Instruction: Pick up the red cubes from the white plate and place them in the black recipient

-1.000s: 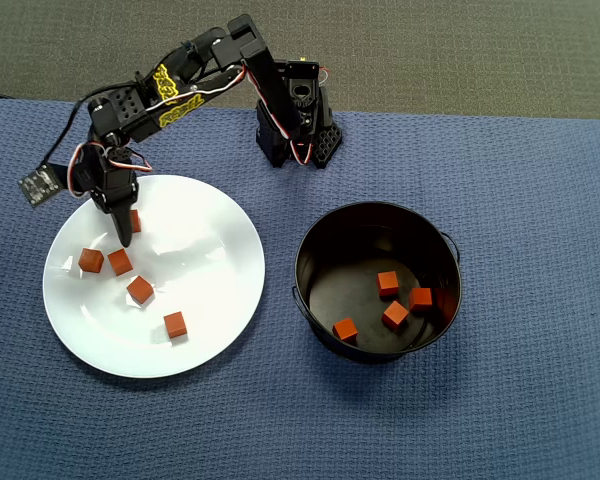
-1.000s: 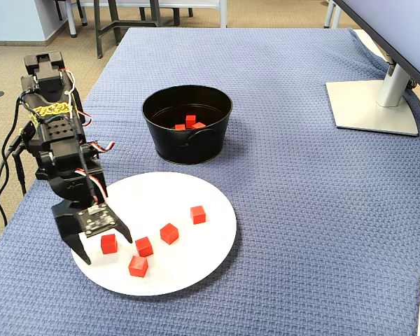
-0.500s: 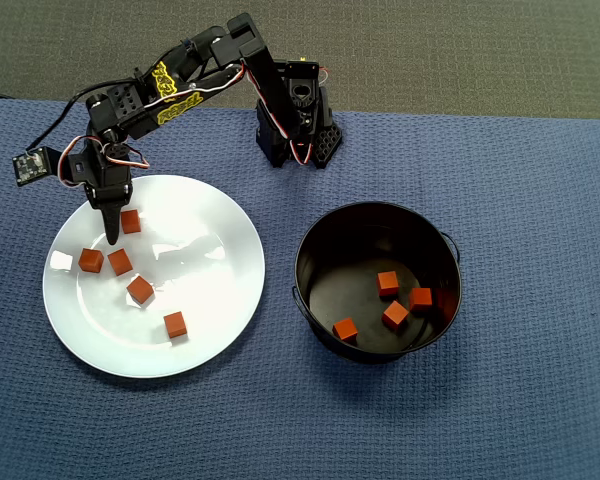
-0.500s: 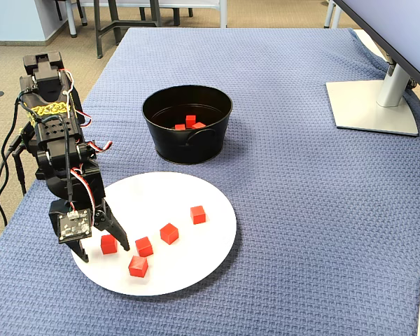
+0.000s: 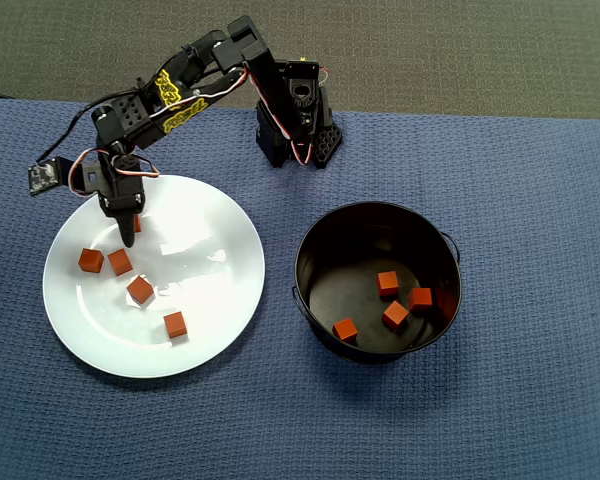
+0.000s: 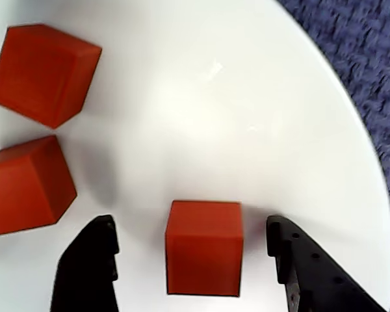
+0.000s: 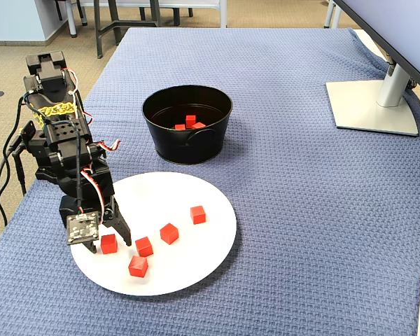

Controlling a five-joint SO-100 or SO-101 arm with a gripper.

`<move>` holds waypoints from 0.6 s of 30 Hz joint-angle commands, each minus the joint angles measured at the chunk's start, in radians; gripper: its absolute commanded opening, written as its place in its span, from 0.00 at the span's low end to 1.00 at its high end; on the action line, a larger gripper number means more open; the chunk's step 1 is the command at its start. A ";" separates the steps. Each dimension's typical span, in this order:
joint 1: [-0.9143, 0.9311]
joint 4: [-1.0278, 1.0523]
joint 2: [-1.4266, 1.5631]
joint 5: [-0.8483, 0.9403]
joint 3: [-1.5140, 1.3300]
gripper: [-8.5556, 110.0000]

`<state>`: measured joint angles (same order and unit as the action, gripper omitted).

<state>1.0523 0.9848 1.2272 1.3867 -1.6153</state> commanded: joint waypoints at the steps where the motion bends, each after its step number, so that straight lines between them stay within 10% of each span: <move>1: -0.014 -0.035 0.071 -0.014 -0.048 0.22; 18: -0.123 0.002 0.249 -0.209 -0.020 0.07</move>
<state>0.9910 0.9526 1.3177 1.2671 -1.6981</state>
